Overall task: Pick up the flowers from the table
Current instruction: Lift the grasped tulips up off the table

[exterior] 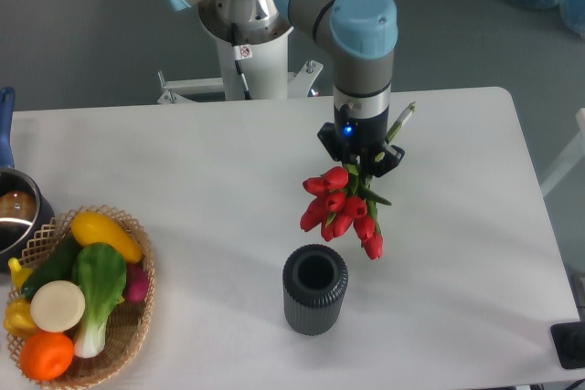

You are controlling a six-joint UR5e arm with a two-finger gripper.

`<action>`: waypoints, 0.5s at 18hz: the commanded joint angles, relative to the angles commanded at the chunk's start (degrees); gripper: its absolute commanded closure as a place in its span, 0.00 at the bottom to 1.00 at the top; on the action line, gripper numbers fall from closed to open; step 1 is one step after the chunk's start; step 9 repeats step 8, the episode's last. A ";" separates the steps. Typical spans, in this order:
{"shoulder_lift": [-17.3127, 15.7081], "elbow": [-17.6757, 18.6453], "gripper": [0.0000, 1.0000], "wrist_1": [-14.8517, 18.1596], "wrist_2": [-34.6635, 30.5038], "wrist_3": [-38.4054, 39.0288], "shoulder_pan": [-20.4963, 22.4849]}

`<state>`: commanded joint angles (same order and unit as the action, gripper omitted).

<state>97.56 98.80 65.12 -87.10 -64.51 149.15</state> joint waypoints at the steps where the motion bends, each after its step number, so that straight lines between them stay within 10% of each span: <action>1: -0.09 -0.88 0.93 1.14 0.00 -0.09 0.00; 9: -0.44 -4.58 0.93 6.16 0.18 -3.96 0.79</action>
